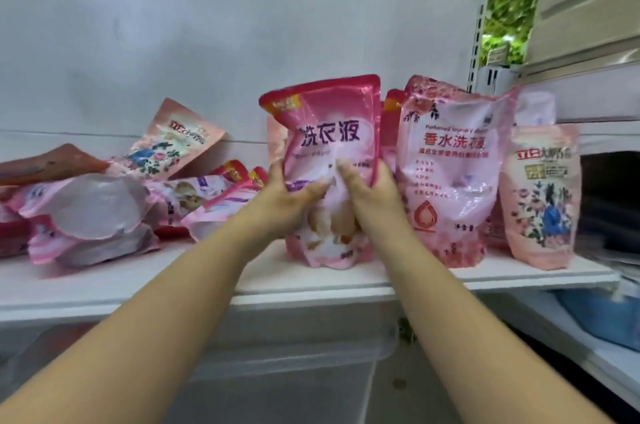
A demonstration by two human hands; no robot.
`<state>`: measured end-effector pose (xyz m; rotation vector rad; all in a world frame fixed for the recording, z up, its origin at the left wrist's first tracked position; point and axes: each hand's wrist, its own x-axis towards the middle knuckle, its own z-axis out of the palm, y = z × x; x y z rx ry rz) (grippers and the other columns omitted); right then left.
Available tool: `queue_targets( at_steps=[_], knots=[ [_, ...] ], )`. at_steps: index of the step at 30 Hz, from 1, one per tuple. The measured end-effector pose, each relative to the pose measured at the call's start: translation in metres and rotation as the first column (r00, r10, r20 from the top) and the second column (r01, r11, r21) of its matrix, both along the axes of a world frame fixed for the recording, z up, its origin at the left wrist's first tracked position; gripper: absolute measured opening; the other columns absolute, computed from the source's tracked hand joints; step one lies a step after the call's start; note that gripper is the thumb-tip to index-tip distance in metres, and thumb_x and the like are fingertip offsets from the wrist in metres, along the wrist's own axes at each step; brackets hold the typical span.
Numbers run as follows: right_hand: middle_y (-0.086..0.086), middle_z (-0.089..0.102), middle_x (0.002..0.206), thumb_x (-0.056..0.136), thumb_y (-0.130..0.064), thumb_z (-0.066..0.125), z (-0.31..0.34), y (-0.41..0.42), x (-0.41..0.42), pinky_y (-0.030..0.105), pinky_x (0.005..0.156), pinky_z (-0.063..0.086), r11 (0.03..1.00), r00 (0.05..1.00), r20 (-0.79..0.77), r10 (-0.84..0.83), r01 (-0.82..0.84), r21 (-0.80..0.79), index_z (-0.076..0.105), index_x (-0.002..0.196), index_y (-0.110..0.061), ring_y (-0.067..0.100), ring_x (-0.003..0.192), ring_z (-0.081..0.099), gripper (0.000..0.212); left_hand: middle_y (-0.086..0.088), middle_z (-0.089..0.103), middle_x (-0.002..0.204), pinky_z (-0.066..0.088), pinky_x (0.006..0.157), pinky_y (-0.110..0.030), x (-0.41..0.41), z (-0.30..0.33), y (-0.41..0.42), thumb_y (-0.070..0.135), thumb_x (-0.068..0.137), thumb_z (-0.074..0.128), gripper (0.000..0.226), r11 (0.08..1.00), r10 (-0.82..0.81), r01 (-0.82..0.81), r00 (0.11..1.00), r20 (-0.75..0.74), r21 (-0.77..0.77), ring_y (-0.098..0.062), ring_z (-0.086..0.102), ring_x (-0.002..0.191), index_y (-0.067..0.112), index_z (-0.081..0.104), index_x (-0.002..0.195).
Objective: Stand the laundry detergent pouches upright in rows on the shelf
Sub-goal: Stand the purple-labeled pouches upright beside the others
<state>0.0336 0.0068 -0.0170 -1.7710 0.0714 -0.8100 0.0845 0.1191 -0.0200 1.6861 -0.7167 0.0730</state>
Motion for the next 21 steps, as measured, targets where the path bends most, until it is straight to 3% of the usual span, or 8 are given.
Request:
queue_targets(
  at_steps=[2, 6, 10, 12, 15, 18, 20, 21],
  knots=[
    [0.001, 0.047, 0.139, 0.08, -0.049, 0.058, -0.012, -0.004, -0.002, 0.039, 0.104, 0.035, 0.999, 0.993, -0.113, 0.046, -0.046, -0.004, 0.034, 0.138, -0.019, 0.02, 0.126, 0.044, 0.07, -0.004, 0.056, 0.117, 0.054, 0.08, -0.037, 0.001, -0.005, 0.006, 0.035, 0.073, 0.069, 0.093, 0.995, -0.048, 0.053, 0.997, -0.053, 0.09, -0.021, 0.06, 0.096, 0.03, 0.008, 0.144],
    [-0.005, 0.055, 0.13, 0.079, -0.045, 0.061, -0.016, -0.008, -0.009, 0.036, 0.102, 0.04, 0.992, 0.987, -0.096, 0.126, -0.123, 0.041, 0.041, 0.133, -0.022, 0.013, 0.113, 0.051, 0.062, -0.006, 0.058, 0.118, 0.052, 0.086, -0.048, 0.001, -0.01, 0.011, 0.039, 0.045, 0.078, 0.114, 0.987, -0.114, 0.128, 0.984, -0.134, 0.1, -0.027, 0.061, 0.103, 0.043, 0.014, 0.139],
    [-0.004, 0.054, 0.13, 0.082, -0.045, 0.058, -0.021, -0.009, -0.009, 0.036, 0.103, 0.04, 1.0, 0.998, -0.052, 0.028, -0.027, 0.014, 0.043, 0.13, -0.022, 0.016, 0.118, 0.051, 0.056, 0.001, 0.058, 0.116, 0.05, 0.092, -0.043, 0.001, -0.012, 0.008, 0.039, 0.048, 0.078, 0.115, 0.986, -0.065, 0.072, 0.996, -0.054, 0.153, -0.022, 0.059, 0.106, 0.042, 0.01, 0.141],
    [-0.003, 0.054, 0.131, 0.083, -0.046, 0.057, -0.023, -0.01, -0.008, 0.039, 0.101, 0.043, 1.0, 0.999, -0.024, -0.023, 0.023, -0.007, 0.041, 0.131, -0.022, 0.017, 0.118, 0.052, 0.057, 0.008, 0.052, 0.124, 0.044, 0.095, -0.032, 0.002, -0.014, 0.006, 0.039, 0.057, 0.079, 0.116, 0.98, -0.039, 0.036, 0.999, 0.013, 0.195, -0.015, 0.054, 0.108, 0.041, 0.001, 0.142],
    [-0.003, 0.056, 0.125, 0.084, -0.044, 0.056, -0.026, -0.011, -0.008, 0.032, 0.092, 0.046, 0.999, 0.998, 0.036, -0.047, 0.048, -0.023, 0.039, 0.132, -0.019, 0.016, 0.113, 0.055, 0.057, 0.006, 0.046, 0.128, 0.032, 0.086, -0.022, -0.001, -0.014, 0.003, 0.041, 0.071, 0.071, 0.11, 0.953, 0.02, -0.046, 0.996, 0.088, 0.298, -0.009, 0.043, 0.106, 0.035, -0.013, 0.143],
    [-0.009, 0.055, 0.122, 0.085, -0.044, 0.055, -0.026, -0.01, -0.008, 0.019, 0.089, 0.04, 0.992, 0.993, 0.074, -0.087, 0.093, -0.082, 0.037, 0.132, -0.019, 0.006, 0.108, 0.052, 0.056, 0.009, 0.049, 0.127, 0.03, 0.087, -0.018, -0.009, -0.013, 0.01, 0.055, 0.067, 0.059, 0.094, 0.917, 0.016, -0.066, 0.991, 0.129, 0.394, -0.009, 0.046, 0.108, 0.026, 0.013, 0.144],
    [-0.019, 0.052, 0.11, 0.085, -0.041, 0.056, -0.026, -0.006, -0.012, 0.007, 0.079, 0.037, 0.981, 0.986, 0.098, -0.136, 0.148, -0.129, 0.035, 0.131, -0.021, -0.003, 0.094, 0.049, 0.055, 0.005, 0.058, 0.121, 0.038, 0.085, -0.021, -0.015, -0.008, 0.027, 0.061, 0.059, 0.049, 0.085, 0.865, 0.007, -0.122, 0.973, 0.232, 0.486, -0.009, 0.053, 0.099, 0.024, 0.036, 0.134],
    [-0.019, 0.049, 0.106, 0.085, -0.039, 0.056, -0.026, -0.004, -0.016, 0.008, 0.077, 0.037, 0.973, 0.98, 0.109, -0.168, 0.183, -0.141, 0.034, 0.133, -0.021, -0.003, 0.093, 0.048, 0.056, 0.003, 0.061, 0.118, 0.04, 0.084, -0.02, -0.018, -0.005, 0.039, 0.062, 0.058, 0.046, 0.082, 0.834, 0.011, -0.173, 0.954, 0.298, 0.524, -0.009, 0.055, 0.096, 0.023, 0.043, 0.13]
  ],
)
